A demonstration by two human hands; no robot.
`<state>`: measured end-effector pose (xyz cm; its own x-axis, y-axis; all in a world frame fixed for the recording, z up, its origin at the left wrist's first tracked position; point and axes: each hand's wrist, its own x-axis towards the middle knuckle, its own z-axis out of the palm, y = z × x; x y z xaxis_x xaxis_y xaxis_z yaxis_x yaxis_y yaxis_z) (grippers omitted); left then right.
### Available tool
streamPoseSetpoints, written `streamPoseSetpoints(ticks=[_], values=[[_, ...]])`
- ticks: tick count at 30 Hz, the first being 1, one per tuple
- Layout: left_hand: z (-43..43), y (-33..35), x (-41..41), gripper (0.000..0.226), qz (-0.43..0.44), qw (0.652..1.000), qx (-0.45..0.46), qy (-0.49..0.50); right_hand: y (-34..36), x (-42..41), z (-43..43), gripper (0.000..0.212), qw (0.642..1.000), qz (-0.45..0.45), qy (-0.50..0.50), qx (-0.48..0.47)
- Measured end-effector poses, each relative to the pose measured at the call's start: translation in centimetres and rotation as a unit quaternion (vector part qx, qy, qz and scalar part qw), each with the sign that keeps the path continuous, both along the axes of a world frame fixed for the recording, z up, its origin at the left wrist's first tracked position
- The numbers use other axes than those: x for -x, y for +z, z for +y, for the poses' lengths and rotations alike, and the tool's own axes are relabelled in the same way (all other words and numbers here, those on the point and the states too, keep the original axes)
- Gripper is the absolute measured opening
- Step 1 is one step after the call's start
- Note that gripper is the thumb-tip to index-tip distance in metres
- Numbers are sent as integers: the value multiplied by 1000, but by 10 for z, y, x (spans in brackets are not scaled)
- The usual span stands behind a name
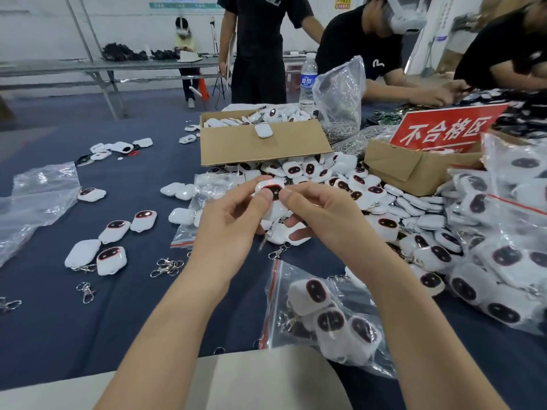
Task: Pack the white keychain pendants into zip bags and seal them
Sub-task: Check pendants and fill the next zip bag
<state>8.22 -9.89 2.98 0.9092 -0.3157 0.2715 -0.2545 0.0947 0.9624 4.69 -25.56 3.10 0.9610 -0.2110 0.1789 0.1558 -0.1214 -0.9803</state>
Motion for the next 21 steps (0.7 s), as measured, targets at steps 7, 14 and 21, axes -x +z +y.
streamPoseSetpoints(ticks=[7,14,21], values=[[-3,-3,-3,23,-48,998,-36,-33,-3,0,2,17,999,7,-28,-21],[-2,-5,-4,31,-73,993,-68,-68,-5,-1,0,17,998,-12,-64,6],[1,-7,-5,34,-73,993,-79,-56,-8,-2,4,18,998,-23,-54,-11]])
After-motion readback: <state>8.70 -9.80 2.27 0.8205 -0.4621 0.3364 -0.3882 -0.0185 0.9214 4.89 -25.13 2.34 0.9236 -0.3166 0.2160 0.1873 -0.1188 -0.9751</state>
